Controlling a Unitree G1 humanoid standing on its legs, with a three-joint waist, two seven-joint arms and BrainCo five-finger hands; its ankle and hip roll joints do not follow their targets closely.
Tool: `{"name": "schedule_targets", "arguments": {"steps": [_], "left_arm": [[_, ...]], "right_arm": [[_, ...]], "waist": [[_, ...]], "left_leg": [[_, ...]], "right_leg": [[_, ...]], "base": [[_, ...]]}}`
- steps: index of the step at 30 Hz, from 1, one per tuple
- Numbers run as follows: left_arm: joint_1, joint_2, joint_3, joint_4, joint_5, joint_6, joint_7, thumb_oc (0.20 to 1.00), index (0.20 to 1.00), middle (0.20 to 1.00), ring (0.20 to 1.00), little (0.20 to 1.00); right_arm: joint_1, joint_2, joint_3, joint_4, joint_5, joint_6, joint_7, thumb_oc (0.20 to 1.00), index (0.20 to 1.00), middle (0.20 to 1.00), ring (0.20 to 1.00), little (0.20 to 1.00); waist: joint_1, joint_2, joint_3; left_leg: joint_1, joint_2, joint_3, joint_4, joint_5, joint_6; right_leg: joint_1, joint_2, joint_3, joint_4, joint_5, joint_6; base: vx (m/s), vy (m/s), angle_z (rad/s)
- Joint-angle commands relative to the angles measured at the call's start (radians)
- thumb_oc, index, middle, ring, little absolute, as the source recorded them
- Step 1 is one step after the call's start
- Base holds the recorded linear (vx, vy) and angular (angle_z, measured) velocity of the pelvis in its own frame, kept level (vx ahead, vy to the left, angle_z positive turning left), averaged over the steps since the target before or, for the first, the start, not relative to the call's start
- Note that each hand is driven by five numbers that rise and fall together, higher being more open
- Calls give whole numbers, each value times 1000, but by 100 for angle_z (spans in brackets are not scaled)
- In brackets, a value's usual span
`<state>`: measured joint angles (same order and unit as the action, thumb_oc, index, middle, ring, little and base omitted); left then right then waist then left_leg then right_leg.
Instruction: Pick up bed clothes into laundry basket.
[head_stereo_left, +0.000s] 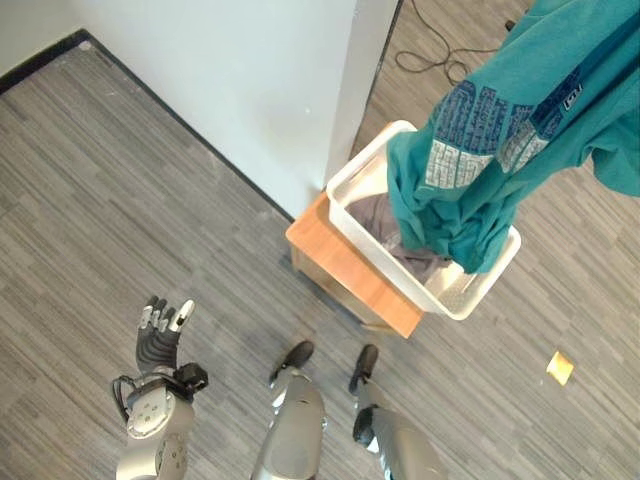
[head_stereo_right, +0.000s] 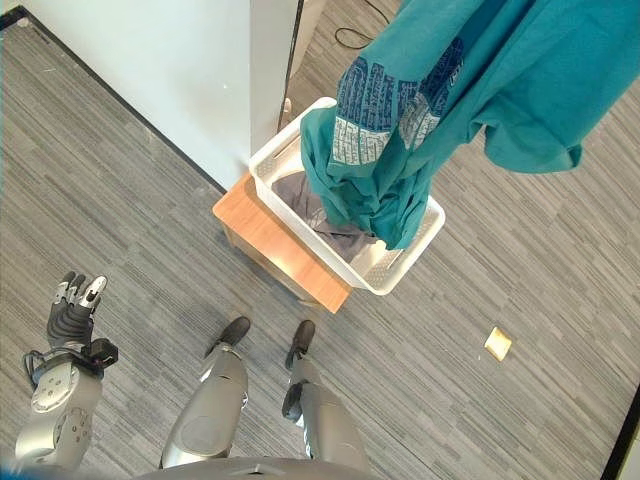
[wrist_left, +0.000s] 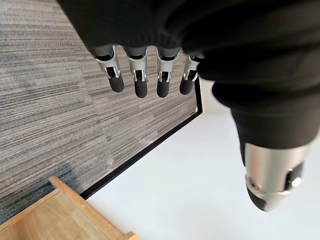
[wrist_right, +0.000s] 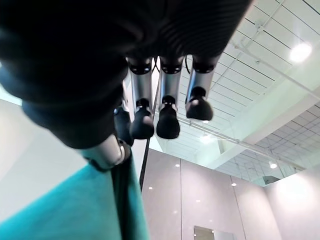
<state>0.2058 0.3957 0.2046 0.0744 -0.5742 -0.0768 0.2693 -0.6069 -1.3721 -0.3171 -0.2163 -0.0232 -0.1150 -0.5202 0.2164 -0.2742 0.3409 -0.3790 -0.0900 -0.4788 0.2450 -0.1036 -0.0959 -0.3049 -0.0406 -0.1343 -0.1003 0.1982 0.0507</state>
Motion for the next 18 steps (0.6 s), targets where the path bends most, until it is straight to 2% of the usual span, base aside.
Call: {"name": "schedule_targets", "arguments": {"steps": [1, 9, 13, 18], "left_arm": [[80, 71, 50, -30, 13, -24, 4, 1000, 1000, 1000, 1000, 1000], [84, 54, 40, -23, 21, -20, -8, 1000, 1000, 1000, 1000, 1000], [93, 59, 43, -23, 21, -19, -22, 1000, 1000, 1000, 1000, 1000], [112, 65, 58, -32, 17, -21, -31, 1000, 1000, 1000, 1000, 1000]], "right_arm": [[-56, -7, -27, 55, 37, -13, -30, 200, 200, 200, 200, 200], [108, 93, -108, -27, 16, -24, 40, 200, 200, 200, 200, 200], [150, 129, -28, 4, -7, 15, 133, 200, 200, 200, 200, 200], [110, 133, 67, 58, -18, 45, 181, 200, 200, 200, 200, 200]], "waist": [[-1, 21, -77], [0, 27, -55], [20, 32, -21], [36, 41, 10]], "left_leg": [[158, 41, 36, -319, 154, 64], [153, 39, 39, -315, 159, 67], [150, 42, 51, -314, 162, 71], [145, 42, 62, -310, 166, 72]], "right_leg": [[133, -37, 32, 15, -151, 74], [129, -36, 32, 16, -149, 72], [123, -36, 30, 17, -137, 75], [119, -36, 25, 17, -130, 76]], "base": [[0, 0, 0], [0, 0, 0], [-25, -4, -4], [-17, 2, -4]]}}
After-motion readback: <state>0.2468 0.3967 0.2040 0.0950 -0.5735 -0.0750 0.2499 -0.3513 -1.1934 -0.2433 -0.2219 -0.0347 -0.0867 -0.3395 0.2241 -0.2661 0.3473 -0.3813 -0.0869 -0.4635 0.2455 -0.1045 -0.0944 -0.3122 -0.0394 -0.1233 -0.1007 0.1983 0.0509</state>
